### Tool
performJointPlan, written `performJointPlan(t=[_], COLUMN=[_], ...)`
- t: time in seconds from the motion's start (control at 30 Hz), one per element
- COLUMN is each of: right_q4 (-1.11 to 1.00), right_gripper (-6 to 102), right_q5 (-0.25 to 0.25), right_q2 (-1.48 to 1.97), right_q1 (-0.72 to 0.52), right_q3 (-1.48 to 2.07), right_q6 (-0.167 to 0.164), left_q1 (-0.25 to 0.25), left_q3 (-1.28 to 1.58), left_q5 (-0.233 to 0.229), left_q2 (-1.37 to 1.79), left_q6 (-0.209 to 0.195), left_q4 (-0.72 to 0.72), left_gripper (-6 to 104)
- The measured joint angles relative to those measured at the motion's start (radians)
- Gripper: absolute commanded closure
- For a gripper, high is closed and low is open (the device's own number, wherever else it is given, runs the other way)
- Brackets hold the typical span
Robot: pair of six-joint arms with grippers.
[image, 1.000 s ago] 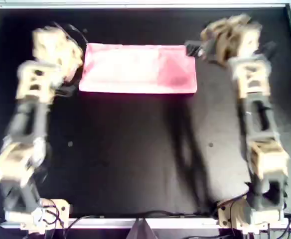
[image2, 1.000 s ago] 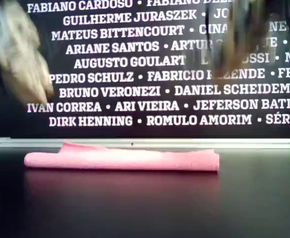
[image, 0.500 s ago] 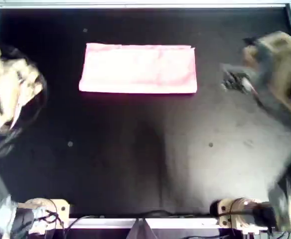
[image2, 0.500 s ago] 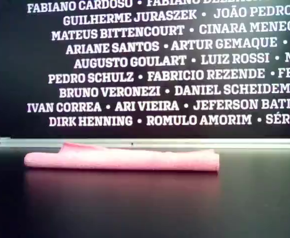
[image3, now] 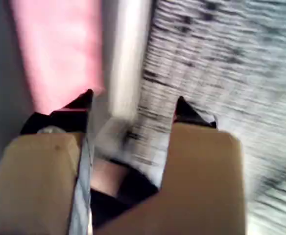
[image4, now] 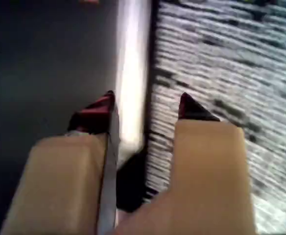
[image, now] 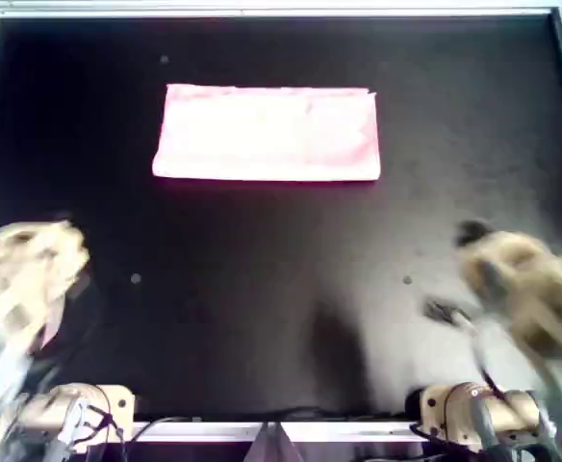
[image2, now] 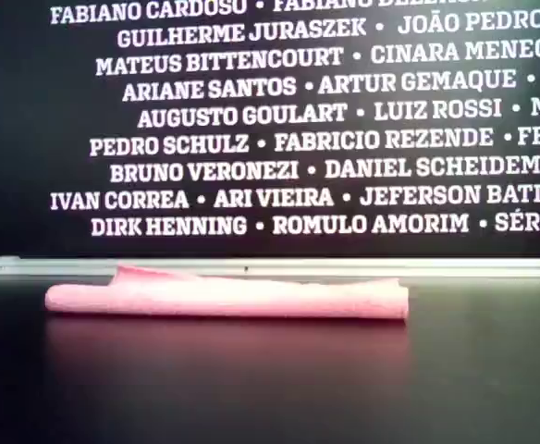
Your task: Fold a cloth
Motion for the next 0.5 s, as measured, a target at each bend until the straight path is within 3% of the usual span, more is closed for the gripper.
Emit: performJointPlan(t=[0.07, 0.17, 0.33, 0.5], right_q4=[-0.120, -0.253, -0.394, -0.637], right_gripper=[44, 44, 44, 44], right_q5=[0.003, 0.006, 0.006, 0.009], right_q2=[0.032, 0.095, 0.112, 0.143], right_q1=[-0.006, -0.006, -0.006, -0.034], right_q3=[0.161, 0.298, 0.523, 0.764], right_q6=[0.000, 0.000, 0.006, 0.009], left_q1=[0.000, 0.000, 0.000, 0.000], left_q3=[0.193, 0.390, 0.528, 0.597], left_q5=[0.000, 0.000, 0.000, 0.000], left_q2=[0.005, 0.021, 0.026, 0.032], left_q6=[0.057, 0.094, 0.104, 0.104], left_q4=[-0.152, -0.322, -0.449, -0.483], left_gripper=[42, 41, 41, 41])
